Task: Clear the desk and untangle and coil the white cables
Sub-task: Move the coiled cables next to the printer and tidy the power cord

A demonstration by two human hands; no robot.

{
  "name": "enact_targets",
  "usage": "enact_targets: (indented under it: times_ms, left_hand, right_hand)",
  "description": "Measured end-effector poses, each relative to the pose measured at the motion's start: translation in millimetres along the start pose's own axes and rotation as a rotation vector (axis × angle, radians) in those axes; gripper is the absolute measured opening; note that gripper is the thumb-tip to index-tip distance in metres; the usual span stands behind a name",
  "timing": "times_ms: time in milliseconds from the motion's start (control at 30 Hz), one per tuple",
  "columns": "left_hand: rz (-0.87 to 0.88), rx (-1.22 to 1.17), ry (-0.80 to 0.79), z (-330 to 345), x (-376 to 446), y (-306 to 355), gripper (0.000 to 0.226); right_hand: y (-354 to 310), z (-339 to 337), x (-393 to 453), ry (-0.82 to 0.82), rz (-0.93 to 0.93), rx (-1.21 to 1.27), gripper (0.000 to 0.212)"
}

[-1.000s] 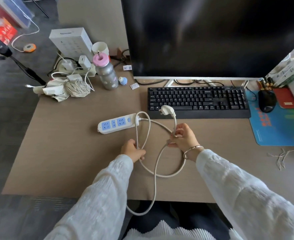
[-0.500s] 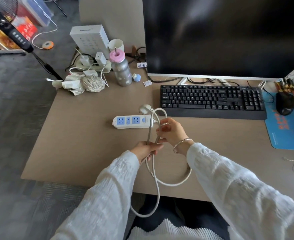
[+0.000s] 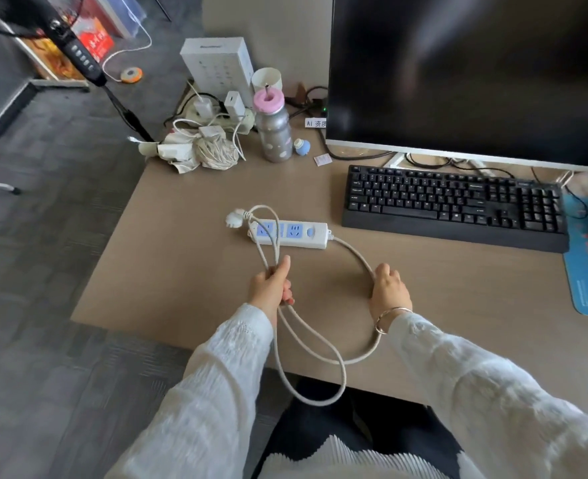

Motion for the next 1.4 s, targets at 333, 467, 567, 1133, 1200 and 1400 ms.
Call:
enact_targets:
  times_ms: [333,467,567,1133,1200,1400]
  left_hand:
    - [-0.216,-0.367,0.207,-2.0,12.5,-23.7,0.021]
    - [-0.258,-0.429,0.214,15.8,7.3,-31.2,0.025]
    - [-0.276,-0.477,0.221,30.3,5.6,-35.8,0.03]
    - [0.347,0.993,0.206,15.0,6.5,8.5,0.058]
    - [0.518,1.199,0.064,27.2,21.6,27.8,0.098]
    - [0.595,1.611,-0.179,73.0,65.9,66.6,0.106]
  right_hand:
    - [12.6,6.6,-6.7,-0.204,-0.087,0.059,0.029]
    - [13.5,10.5,-10.8,-0.209,-0.122,0.065,0.034]
    - [1.7,3.8,-25.8,-0.061,-0.23,-0.091,0.059]
    - [-13.5,10.4,-23.2,-0.142,-0.422,-0.202,0.062]
    - [-10.1,7.0,-18.7,-0.152,-0.407,-0.212,0.074]
    - [-6.8,2.3,-17.2,-0.122,-0.402,-0.312,0.096]
Point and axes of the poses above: each hand's wrist, its own x-axis towards the middle knuckle, its own z-axis out of the palm, y = z × x, the point moved 3 cm from there along x, towards the middle knuckle, and after that the axes turned 2 degrees about -z, right-handed, at the moved point
